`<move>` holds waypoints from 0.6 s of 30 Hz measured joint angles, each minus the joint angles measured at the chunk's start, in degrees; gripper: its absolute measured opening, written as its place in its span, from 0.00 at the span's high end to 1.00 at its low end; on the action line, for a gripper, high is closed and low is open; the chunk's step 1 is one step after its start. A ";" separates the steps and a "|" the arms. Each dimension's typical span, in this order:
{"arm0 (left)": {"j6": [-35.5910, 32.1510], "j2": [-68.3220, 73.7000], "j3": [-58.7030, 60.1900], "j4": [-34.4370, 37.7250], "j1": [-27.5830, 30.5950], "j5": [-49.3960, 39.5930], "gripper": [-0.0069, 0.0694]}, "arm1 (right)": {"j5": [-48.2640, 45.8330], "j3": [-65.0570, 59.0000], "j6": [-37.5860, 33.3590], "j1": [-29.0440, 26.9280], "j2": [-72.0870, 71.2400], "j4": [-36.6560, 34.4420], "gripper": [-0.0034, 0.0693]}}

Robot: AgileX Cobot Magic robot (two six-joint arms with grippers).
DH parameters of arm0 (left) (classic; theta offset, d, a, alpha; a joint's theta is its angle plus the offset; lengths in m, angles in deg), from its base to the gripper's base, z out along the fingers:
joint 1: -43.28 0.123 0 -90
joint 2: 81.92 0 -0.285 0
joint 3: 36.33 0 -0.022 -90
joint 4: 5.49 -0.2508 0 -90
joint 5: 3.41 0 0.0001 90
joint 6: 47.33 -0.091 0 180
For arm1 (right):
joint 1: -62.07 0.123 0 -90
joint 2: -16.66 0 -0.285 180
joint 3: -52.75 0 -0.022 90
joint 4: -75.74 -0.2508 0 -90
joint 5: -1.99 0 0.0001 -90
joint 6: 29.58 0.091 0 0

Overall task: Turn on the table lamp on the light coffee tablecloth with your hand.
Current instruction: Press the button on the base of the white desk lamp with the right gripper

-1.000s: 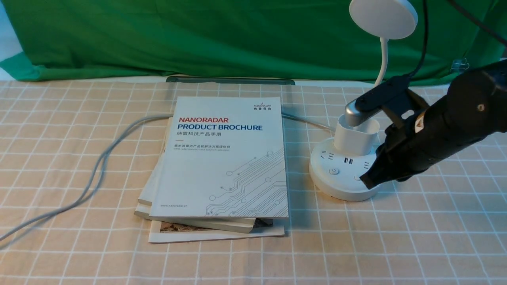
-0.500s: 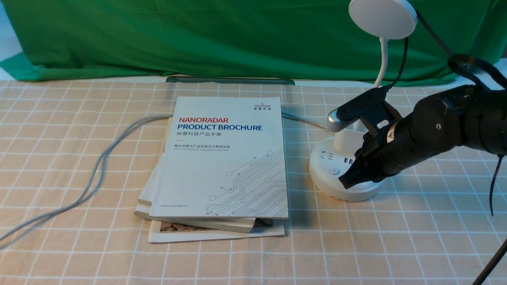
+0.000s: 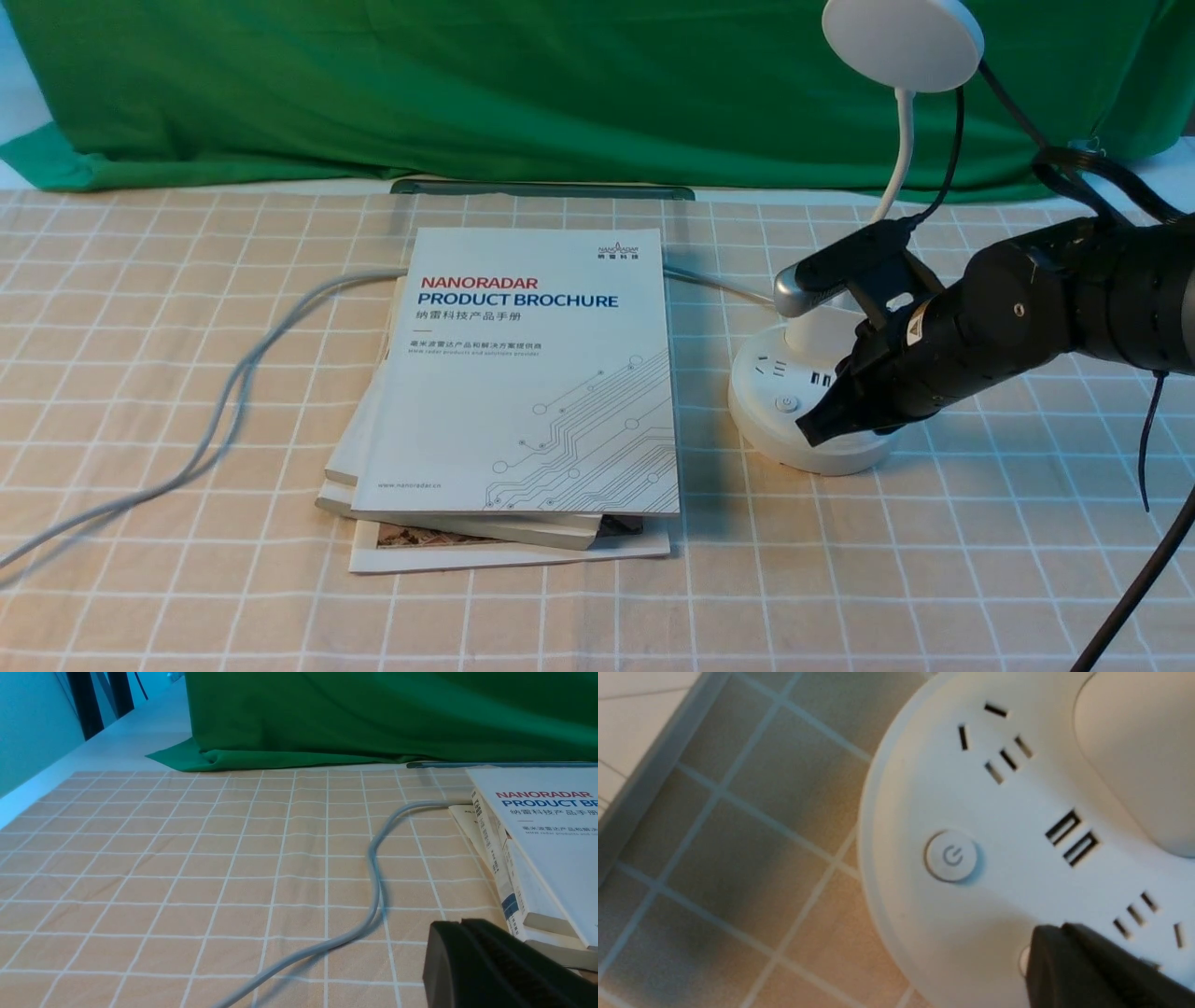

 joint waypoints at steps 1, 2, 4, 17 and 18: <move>0.00 0.00 0.00 0.00 0.00 0.00 0.88 | 0.40 0.00 0.00 0.00 0.00 0.00 0.91; 0.00 0.00 0.00 0.00 0.00 0.00 0.88 | 0.86 0.00 0.08 0.00 0.00 0.00 0.91; 0.00 0.00 0.00 0.00 0.00 0.00 0.88 | 1.14 0.00 0.07 0.00 0.00 0.00 0.91; 0.00 0.00 0.00 0.00 0.00 0.00 0.88 | 2.66 0.61 0.23 -0.47 2.31 0.00 0.91; 0.00 0.00 0.00 0.00 0.00 0.00 0.88 | 2.66 0.69 0.23 -0.47 2.37 0.00 0.91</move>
